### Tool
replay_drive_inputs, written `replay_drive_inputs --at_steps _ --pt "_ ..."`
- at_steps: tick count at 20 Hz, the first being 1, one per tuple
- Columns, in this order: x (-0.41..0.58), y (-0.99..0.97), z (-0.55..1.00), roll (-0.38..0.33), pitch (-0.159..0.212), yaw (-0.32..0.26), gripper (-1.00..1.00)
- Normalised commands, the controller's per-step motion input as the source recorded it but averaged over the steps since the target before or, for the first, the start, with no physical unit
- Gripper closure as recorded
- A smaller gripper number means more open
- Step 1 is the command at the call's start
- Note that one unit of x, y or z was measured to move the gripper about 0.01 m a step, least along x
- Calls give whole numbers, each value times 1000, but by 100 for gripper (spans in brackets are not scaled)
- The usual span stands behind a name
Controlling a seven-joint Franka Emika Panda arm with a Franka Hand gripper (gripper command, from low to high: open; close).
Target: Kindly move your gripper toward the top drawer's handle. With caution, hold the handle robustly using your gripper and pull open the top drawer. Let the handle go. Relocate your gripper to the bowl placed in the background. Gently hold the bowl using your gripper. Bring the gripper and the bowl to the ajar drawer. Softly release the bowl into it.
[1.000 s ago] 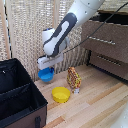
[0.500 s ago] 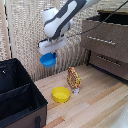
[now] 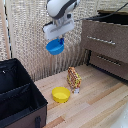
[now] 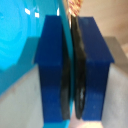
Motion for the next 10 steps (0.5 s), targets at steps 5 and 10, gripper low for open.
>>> replay_drive_inputs --at_steps 5,10 --pt "207 -346 1000 0 28 -94 100" --pt "202 -490 923 0 115 -183 100"
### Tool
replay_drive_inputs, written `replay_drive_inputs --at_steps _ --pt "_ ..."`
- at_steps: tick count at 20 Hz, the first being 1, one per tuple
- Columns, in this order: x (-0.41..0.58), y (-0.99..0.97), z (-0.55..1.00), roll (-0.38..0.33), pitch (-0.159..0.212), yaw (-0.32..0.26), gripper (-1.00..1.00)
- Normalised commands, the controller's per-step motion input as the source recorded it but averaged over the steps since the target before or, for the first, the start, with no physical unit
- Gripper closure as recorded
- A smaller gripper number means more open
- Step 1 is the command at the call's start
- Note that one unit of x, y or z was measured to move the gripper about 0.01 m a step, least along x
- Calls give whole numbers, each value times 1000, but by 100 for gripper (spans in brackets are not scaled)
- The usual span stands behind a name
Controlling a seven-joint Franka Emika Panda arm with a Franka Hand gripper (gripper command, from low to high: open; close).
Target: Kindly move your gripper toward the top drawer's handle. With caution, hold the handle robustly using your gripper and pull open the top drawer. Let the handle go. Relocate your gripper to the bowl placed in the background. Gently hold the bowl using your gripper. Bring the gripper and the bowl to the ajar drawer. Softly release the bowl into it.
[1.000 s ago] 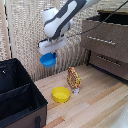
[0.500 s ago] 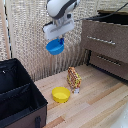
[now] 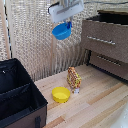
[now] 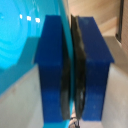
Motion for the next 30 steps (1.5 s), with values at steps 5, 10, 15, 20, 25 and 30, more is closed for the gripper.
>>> replay_drive_inputs --at_steps 5,10,15,20,25,30 --pt "181 -573 904 0 146 -178 100" --pt "42 -809 747 27 161 -84 100" --pt "-6 -866 595 28 201 -75 100" --pt "0 -921 512 66 149 -35 100" --pt "185 -849 696 132 7 -6 100" --pt "219 -897 723 126 0 0 100"
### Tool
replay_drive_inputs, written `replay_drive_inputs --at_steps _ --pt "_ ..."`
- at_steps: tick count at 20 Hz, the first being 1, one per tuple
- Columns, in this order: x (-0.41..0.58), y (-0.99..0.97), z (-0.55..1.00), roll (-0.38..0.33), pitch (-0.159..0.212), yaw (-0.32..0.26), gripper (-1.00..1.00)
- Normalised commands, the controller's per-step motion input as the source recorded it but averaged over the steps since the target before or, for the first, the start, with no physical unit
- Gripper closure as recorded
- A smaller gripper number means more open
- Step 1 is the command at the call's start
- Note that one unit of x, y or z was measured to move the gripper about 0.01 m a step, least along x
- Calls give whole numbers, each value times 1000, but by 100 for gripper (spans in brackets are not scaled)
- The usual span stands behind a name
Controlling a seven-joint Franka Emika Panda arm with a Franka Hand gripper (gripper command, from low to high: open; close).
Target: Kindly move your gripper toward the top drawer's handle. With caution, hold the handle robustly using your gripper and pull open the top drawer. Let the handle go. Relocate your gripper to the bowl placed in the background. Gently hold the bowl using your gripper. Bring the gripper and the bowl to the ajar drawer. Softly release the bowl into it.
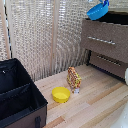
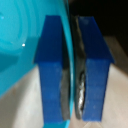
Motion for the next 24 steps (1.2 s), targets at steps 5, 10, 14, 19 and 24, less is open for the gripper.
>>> replay_drive_inputs --at_steps 5,10,14,19,24 --pt "75 -878 585 134 63 -1 100" --pt "-48 -719 203 84 146 -100 100" --pt "-34 -212 0 1 42 -73 -100" --pt "49 4 91 14 2 -32 -100" --pt "99 234 260 33 21 -94 -100"
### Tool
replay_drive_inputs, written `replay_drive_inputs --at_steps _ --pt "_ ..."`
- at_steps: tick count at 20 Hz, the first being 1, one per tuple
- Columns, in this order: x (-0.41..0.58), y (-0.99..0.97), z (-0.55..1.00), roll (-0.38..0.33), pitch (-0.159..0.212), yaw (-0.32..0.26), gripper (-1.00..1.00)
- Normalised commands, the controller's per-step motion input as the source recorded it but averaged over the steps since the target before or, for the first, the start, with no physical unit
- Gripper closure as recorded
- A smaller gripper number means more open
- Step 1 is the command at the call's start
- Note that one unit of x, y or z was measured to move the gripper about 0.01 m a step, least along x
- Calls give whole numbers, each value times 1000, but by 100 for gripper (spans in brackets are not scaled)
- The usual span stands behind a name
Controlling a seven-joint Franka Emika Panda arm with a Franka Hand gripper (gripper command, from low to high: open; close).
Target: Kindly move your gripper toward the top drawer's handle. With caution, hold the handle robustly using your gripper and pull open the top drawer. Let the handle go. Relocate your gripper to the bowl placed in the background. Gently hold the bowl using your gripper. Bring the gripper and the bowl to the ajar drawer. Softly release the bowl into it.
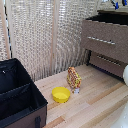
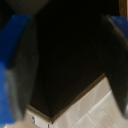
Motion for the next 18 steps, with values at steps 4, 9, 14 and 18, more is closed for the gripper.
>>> replay_drive_inputs --at_steps 4,9,14,18 --pt "42 614 114 0 119 -7 -100" --pt "89 728 -29 -33 67 0 -100" --pt "143 959 -364 -84 100 8 -100" --pt "249 914 -868 -100 20 47 -100"
